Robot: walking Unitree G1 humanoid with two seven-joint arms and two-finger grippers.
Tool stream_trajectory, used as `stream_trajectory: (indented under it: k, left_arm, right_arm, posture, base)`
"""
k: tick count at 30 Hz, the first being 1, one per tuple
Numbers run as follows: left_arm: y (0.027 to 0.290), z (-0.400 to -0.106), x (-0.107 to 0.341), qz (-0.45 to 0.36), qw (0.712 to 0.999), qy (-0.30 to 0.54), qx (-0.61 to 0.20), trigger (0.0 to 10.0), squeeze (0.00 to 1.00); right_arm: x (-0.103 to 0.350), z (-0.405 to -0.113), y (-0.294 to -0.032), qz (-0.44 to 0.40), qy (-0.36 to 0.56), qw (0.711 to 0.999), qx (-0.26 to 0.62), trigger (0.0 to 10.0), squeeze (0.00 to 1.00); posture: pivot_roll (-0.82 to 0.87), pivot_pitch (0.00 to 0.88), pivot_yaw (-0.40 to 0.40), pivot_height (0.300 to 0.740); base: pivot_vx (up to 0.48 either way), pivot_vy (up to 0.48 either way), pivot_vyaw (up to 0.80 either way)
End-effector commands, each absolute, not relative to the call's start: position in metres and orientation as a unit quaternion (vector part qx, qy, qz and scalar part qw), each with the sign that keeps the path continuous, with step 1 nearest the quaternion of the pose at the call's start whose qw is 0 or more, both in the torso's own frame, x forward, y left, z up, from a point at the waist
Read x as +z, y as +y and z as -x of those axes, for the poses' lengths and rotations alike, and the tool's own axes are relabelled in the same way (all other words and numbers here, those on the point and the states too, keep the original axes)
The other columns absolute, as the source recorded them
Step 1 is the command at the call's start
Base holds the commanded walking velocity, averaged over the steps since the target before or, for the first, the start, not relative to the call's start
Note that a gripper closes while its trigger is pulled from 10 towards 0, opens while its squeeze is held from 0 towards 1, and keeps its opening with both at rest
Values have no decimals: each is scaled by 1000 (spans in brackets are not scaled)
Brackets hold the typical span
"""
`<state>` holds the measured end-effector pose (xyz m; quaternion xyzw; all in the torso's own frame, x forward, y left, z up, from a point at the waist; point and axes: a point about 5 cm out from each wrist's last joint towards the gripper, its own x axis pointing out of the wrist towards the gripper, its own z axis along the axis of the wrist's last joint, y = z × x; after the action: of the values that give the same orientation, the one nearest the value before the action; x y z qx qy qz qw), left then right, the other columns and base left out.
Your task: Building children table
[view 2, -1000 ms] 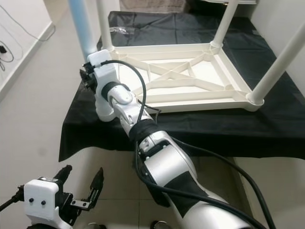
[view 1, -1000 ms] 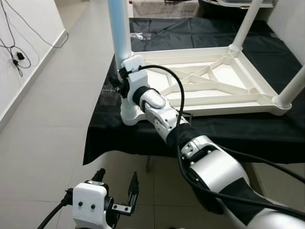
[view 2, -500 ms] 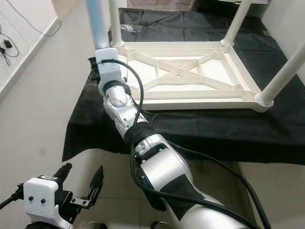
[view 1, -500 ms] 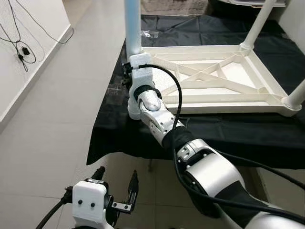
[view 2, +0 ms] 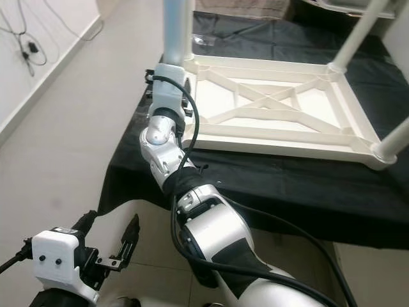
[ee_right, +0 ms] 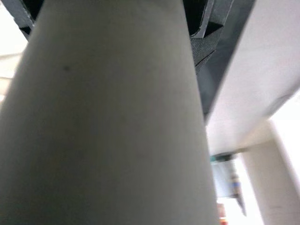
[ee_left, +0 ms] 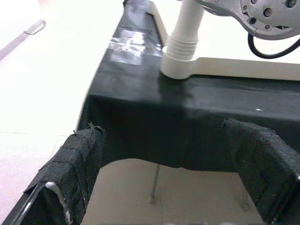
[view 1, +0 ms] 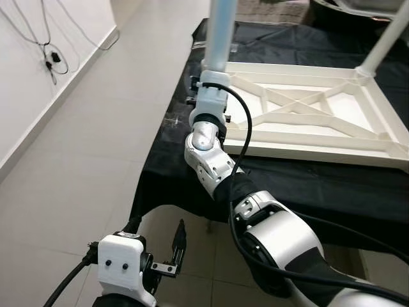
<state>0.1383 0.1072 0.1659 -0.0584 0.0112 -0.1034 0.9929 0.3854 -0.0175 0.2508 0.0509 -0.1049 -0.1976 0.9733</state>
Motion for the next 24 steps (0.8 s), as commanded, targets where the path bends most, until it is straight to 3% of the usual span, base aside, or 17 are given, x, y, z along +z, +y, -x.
stream_trajectory:
  k: [1, 16, 24]
  left_arm:
    - [108, -138, 161, 57, 992, 29, -104, 10000, 0]
    - [108, -140, 160, 55, 992, 29, -108, 10000, 0]
    - [108, -143, 158, 53, 992, 30, -109, 10000, 0]
  right_arm:
    - [178, -379, -56, -40, 48, 942, -330, 10000, 0]
    - [183, -375, -49, -73, 48, 929, -360, 10000, 0]
    - [209, -379, -43, -82, 2, 934, -349, 10000, 0]
  posture:
    - [189, 241, -43, 740]
    - [188, 239, -37, 740]
    - [184, 224, -38, 740]
  base:
    - [0, 0, 0]
    - [0, 0, 0]
    - [0, 0, 0]
